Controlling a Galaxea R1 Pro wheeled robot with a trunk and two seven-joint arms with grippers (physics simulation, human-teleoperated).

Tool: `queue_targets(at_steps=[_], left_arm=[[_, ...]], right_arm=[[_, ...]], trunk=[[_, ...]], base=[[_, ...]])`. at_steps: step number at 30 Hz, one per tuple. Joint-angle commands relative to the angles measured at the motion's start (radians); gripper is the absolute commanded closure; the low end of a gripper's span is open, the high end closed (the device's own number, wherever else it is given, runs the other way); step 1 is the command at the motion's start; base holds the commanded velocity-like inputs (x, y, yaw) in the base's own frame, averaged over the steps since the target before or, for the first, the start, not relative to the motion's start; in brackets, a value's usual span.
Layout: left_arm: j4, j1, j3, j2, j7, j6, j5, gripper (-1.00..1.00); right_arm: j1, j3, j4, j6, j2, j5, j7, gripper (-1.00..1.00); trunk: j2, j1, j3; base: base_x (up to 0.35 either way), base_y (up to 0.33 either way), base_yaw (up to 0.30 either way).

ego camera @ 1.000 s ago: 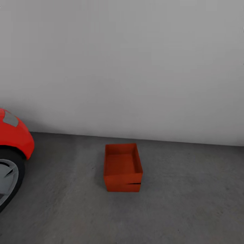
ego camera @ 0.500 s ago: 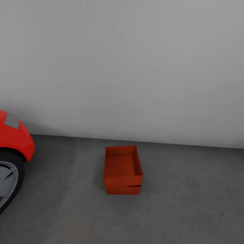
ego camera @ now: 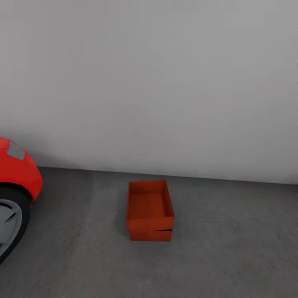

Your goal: Move the two storage containers from the living room to the garage. In the garage, place one container on the floor and stack the other container on top of it (either order is fine).

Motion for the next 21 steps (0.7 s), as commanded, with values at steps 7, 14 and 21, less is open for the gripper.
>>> queue_targets(at_steps=[7, 14, 21], left_arm=[[0.001, -0.001, -0.005, 0.0, 0.002, -0.003, 0.007, -1.0], [0.001, -0.001, -0.005, 0.0, 0.002, -0.003, 0.007, -1.0], [0.001, -0.001, -0.005, 0.0, 0.002, -0.003, 0.007, -1.0]], right_arm=[[-0.001, 0.008, 0.003, -0.006, 0.001, -0.01, 0.007, -1.0], [-0.001, 0.008, 0.003, -0.006, 0.0, -0.011, 0.008, -1.0], [-0.001, 0.008, 0.003, -0.005, 0.001, -0.012, 0.008, -1.0]], trunk=[[-0.001, 0.0, 0.01], [-0.001, 0.0, 0.022], [-0.001, 0.0, 0.033]], base=[[0.0, 0.0, 0.0], [0.0, 0.0, 0.0], [0.0, 0.0, 0.0]])
